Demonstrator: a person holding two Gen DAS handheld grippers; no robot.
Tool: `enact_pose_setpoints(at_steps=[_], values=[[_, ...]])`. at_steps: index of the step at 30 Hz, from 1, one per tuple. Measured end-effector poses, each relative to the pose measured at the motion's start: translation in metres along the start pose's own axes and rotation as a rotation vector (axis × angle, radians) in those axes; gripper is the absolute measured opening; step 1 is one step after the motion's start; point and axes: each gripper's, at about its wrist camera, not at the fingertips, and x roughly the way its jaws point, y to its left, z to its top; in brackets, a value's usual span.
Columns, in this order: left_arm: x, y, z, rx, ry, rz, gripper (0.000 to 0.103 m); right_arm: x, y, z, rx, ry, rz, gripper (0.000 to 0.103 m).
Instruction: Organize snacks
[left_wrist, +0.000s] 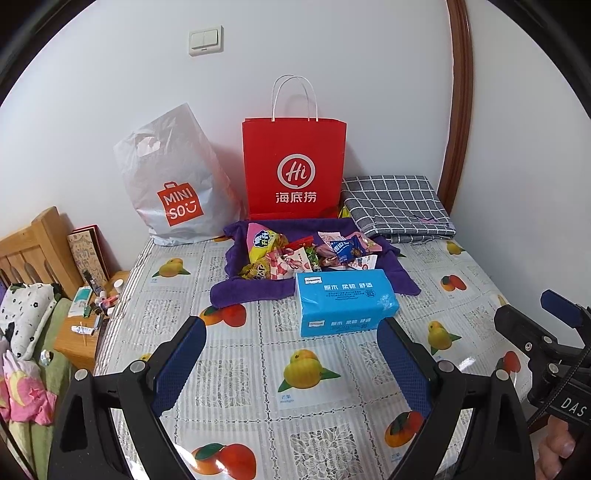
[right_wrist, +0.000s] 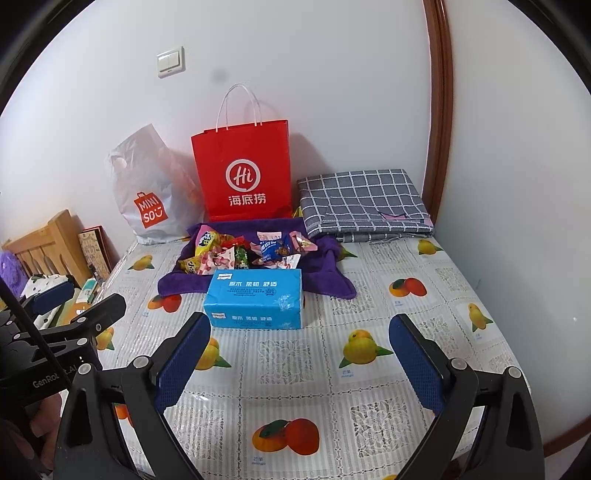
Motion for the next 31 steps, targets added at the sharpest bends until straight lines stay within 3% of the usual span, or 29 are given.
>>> enact_pose_setpoints(at_steps=[31], values=[[0.0006, -0.0022, -0.0001, 0.004, -0.003, 0.001, 0.094, -0.0058, 0.0073, -0.0015, -0.001, -0.008, 0.005, 0.097]])
